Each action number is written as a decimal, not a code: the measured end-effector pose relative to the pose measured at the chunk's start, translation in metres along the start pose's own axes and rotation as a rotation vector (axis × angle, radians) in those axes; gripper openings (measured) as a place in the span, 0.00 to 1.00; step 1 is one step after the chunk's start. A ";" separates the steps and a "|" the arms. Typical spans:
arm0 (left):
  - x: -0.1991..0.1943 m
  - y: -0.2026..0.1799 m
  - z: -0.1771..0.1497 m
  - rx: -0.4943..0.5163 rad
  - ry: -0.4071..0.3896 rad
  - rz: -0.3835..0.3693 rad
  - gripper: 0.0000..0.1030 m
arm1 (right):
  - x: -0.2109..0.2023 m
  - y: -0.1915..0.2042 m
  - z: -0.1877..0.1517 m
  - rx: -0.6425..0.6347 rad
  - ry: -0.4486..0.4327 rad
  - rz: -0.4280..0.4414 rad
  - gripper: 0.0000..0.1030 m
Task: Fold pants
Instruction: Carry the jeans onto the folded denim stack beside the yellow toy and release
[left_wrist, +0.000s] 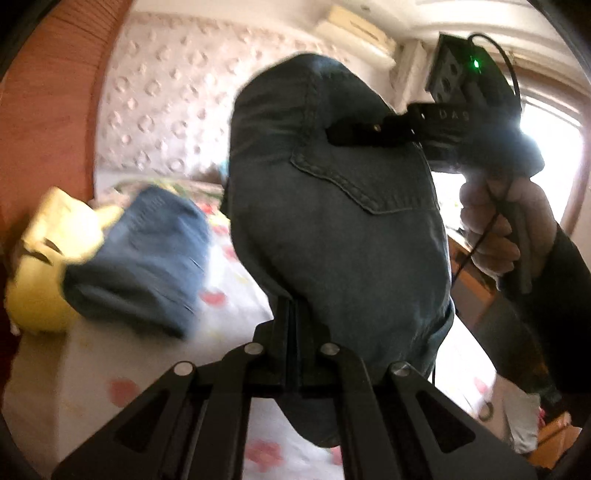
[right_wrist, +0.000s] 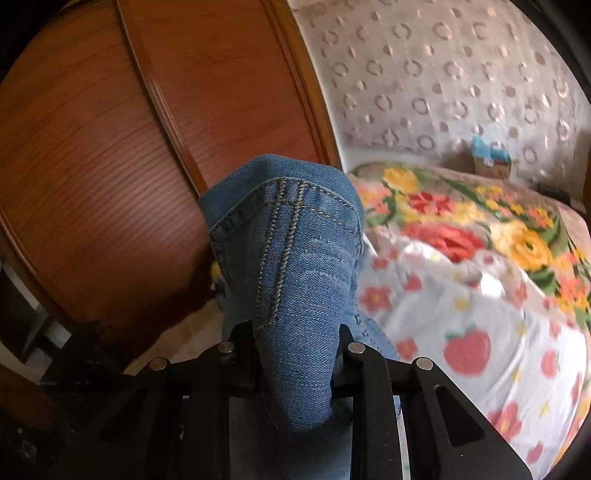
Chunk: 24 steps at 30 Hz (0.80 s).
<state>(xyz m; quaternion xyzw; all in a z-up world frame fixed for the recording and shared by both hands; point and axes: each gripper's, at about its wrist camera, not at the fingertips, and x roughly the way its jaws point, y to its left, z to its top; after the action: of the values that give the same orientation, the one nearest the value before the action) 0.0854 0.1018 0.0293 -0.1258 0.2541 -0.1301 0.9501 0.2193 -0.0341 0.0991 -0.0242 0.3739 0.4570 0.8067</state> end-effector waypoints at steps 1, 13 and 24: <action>-0.007 0.012 0.010 -0.006 -0.020 0.017 0.00 | 0.005 0.006 0.011 -0.002 -0.008 0.006 0.21; -0.048 0.121 0.098 -0.023 -0.179 0.257 0.00 | 0.099 0.039 0.122 0.112 -0.120 0.354 0.22; 0.084 0.153 0.069 -0.027 0.073 0.258 0.00 | 0.275 -0.107 0.067 0.282 0.142 0.052 0.60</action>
<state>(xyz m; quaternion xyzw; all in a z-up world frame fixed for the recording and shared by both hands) 0.2191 0.2310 0.0029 -0.0999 0.3044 -0.0080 0.9473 0.4219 0.1271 -0.0573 0.0665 0.4911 0.4178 0.7615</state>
